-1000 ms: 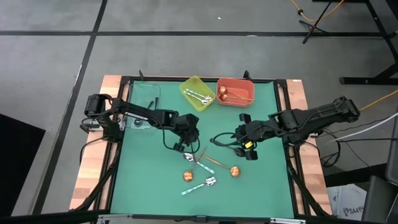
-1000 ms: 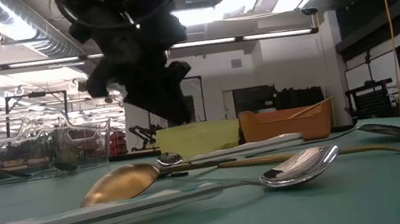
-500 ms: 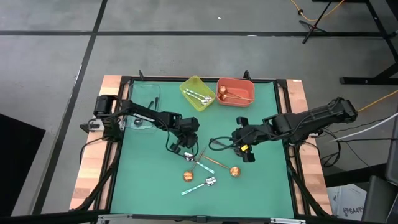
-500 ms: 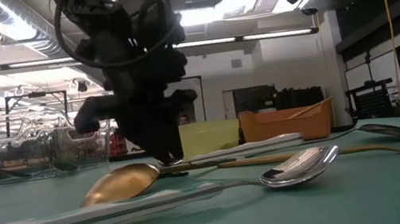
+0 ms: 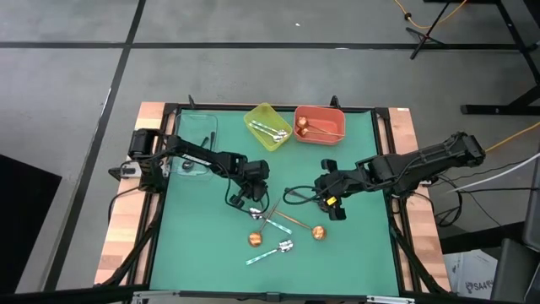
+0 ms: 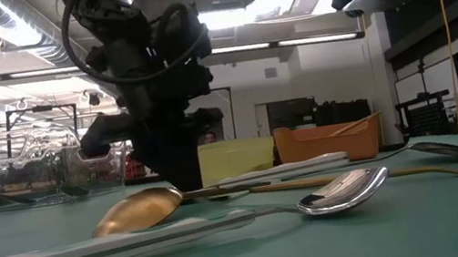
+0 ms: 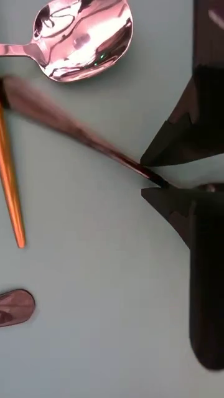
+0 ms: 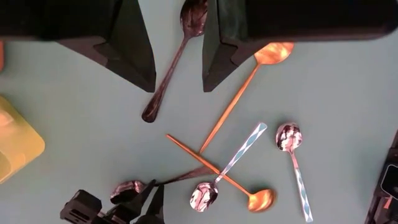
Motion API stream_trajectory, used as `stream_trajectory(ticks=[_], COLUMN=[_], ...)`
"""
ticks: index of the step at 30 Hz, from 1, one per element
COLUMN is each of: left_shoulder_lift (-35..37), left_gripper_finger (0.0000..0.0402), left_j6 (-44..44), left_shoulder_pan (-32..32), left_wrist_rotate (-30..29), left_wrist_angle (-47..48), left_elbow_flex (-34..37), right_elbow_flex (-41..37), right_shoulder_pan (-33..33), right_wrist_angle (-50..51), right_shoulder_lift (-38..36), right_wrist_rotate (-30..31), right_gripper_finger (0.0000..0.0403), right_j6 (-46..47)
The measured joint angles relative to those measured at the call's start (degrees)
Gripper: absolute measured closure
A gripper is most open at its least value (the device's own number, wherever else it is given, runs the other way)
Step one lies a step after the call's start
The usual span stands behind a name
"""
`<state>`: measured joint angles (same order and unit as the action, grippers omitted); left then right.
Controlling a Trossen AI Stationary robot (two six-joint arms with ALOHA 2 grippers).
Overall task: Sort silverware by color (type)
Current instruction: Put the black spoon into the transparent bin
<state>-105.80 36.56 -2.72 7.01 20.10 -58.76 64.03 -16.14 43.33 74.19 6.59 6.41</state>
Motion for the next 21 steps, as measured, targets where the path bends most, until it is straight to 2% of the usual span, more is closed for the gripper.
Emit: stream_trajectory(ticks=[10,21], left_shoulder_lift=[0.1,0.1], left_gripper_finger=[0.0391,0.0394], left_j6=[-3.5,-18.6], left_shoulder_pan=[0.1,0.0], left_wrist_rotate=[-3.0,-3.9], left_wrist_angle=[2.7,3.0], left_elbow_flex=[-0.1,-0.1], right_elbow_flex=[0.0,0.0], right_shoulder_pan=[0.0,0.0], right_wrist_angle=[0.0,0.0], right_shoulder_lift=[0.0,0.0], right_wrist_rotate=[0.0,0.0], right_gripper_finger=[0.0281,0.0281], right_j6=[0.0,0.0])
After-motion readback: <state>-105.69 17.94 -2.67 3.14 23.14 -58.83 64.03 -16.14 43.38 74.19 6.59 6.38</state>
